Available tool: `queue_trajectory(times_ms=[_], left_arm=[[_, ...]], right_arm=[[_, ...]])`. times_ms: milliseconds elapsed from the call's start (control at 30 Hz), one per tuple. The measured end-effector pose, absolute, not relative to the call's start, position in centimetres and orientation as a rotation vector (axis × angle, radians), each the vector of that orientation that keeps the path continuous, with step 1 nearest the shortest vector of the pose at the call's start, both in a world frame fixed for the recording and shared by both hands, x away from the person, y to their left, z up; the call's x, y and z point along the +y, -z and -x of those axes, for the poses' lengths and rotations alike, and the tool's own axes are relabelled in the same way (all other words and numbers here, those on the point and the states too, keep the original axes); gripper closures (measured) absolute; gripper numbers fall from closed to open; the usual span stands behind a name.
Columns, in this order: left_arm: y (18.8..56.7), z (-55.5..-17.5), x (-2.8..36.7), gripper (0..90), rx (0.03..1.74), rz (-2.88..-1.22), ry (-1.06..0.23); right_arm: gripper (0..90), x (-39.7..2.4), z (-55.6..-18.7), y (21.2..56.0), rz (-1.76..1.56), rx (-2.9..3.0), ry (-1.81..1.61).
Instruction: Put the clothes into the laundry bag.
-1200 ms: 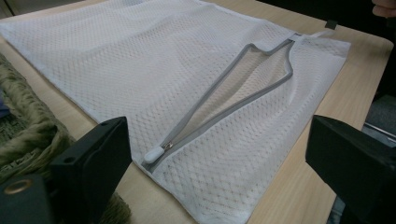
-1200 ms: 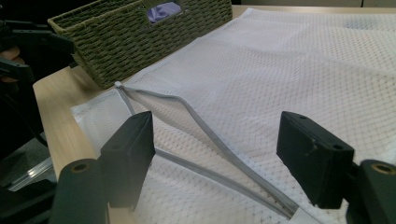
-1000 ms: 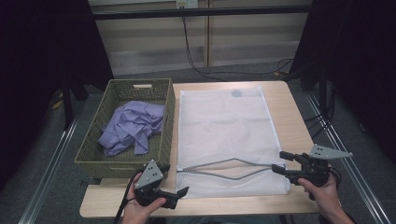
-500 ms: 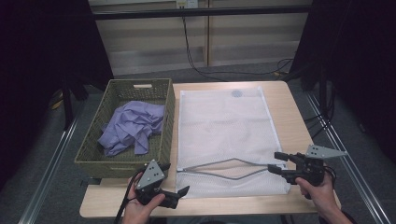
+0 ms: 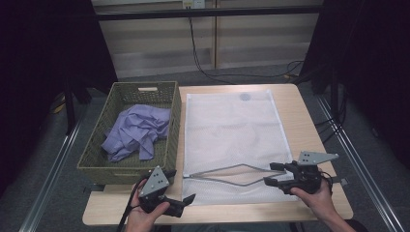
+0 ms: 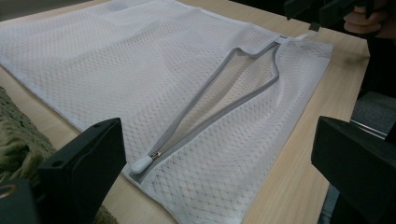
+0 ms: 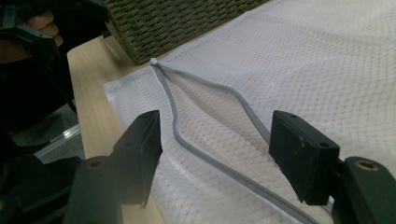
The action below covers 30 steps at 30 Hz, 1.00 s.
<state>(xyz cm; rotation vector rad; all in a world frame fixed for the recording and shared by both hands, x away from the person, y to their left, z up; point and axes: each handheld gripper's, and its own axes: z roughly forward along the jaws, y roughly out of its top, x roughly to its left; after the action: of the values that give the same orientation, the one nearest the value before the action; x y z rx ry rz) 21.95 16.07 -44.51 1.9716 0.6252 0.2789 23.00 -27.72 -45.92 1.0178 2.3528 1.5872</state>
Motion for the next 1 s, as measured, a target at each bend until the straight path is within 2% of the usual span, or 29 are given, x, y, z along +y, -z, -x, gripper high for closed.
queue_trajectory(times_ms=[200,400,767,1000], left_arm=[[44.6,-22.2,15.8,3.0,0.624,-1.988,-0.283],[44.6,-22.0,15.5,3.0,0.603,-1.995,-0.284],[44.7,-22.0,15.6,3.0,0.597,-2.014,-0.291],[44.7,-22.0,15.6,3.1,0.605,-2.010,-0.290]], right_arm=[[26.3,-26.3,-23.9,45.9,-0.970,2.404,-1.576],[25.7,-25.6,-24.8,46.4,-0.982,2.467,-1.543],[45.6,-24.2,-26.9,46.5,-0.958,2.540,-1.528],[48.7,-22.7,-28.4,45.8,-0.922,2.587,-1.495]])
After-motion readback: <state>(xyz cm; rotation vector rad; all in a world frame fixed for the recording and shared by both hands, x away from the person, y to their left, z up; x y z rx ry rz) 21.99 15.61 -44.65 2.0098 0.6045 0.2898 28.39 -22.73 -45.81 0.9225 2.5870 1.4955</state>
